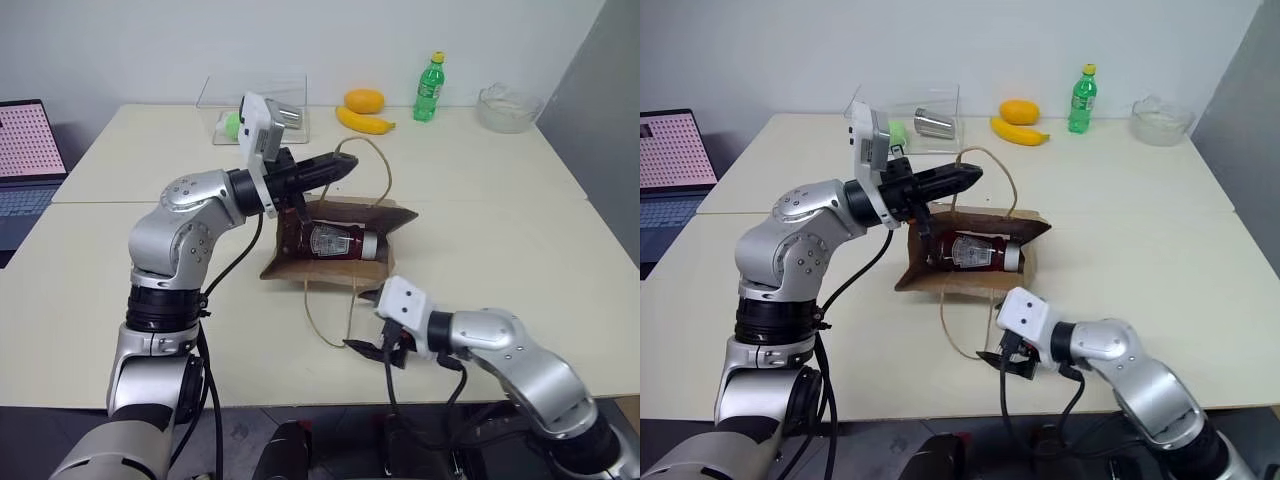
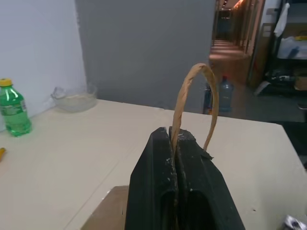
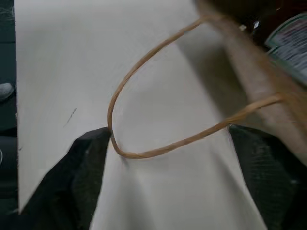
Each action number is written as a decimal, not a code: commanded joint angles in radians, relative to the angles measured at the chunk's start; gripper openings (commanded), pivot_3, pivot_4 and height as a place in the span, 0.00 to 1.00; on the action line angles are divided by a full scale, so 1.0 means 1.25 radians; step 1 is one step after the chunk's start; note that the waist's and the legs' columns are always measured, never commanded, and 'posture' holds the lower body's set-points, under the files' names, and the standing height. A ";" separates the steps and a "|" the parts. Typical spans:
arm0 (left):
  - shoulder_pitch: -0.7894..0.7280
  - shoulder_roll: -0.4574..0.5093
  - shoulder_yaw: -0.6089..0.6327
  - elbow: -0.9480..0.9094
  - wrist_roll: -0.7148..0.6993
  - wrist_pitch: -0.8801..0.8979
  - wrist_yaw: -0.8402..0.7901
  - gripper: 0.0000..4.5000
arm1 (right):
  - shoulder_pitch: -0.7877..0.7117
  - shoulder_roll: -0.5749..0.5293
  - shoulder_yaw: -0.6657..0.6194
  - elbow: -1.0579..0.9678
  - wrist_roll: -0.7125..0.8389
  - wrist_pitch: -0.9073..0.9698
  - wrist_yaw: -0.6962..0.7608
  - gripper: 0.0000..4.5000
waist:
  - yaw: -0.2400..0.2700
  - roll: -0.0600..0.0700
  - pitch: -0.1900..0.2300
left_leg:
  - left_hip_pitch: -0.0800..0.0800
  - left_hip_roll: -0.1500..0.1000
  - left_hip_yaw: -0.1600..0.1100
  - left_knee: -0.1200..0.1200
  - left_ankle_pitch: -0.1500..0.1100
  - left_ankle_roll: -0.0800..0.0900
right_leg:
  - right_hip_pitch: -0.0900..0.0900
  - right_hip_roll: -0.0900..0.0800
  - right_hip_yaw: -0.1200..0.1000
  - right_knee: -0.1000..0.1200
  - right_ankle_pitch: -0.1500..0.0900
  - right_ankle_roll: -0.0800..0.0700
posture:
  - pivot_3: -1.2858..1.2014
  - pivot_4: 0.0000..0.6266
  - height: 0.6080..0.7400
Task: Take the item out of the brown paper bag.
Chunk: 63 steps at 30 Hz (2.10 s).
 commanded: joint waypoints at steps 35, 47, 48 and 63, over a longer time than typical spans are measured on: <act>-0.026 -0.039 0.029 -0.005 -0.040 -0.022 0.023 0.00 | -0.471 0.041 0.329 0.435 -0.277 -0.152 -0.107 1.00 | -0.010 0.000 0.000 | -0.001 0.000 0.001 0.000 0.000 0.000 | -0.002 0.000 0.001 0.000 0.000 0.000 | 0.52 0.24 1.00; -0.025 -0.028 0.030 0.008 -0.030 -0.049 0.027 0.00 | -0.477 0.089 0.369 0.542 -0.426 -0.241 -0.039 1.00 | -0.012 0.000 0.000 | -0.001 0.000 0.001 0.000 0.000 -0.001 | -0.002 0.000 0.001 0.000 0.000 0.000 | 0.52 0.24 1.00; -0.024 -0.028 0.029 0.008 -0.030 -0.051 0.027 0.00 | -0.479 0.097 0.369 0.564 -0.434 -0.249 -0.034 1.00 | -0.012 0.000 0.000 | -0.001 0.000 0.001 0.000 0.000 -0.001 | -0.002 0.000 0.001 0.000 0.000 0.000 | 0.52 0.24 1.00; -0.008 -0.018 0.025 0.016 -0.016 -0.070 0.035 0.00 | -0.471 0.158 0.293 0.675 -0.470 -0.324 -0.009 0.69 | -0.016 0.000 0.000 | 0.000 0.000 0.000 0.000 0.001 -0.002 | -0.002 0.000 0.000 0.001 0.000 0.000 | 0.52 0.24 1.00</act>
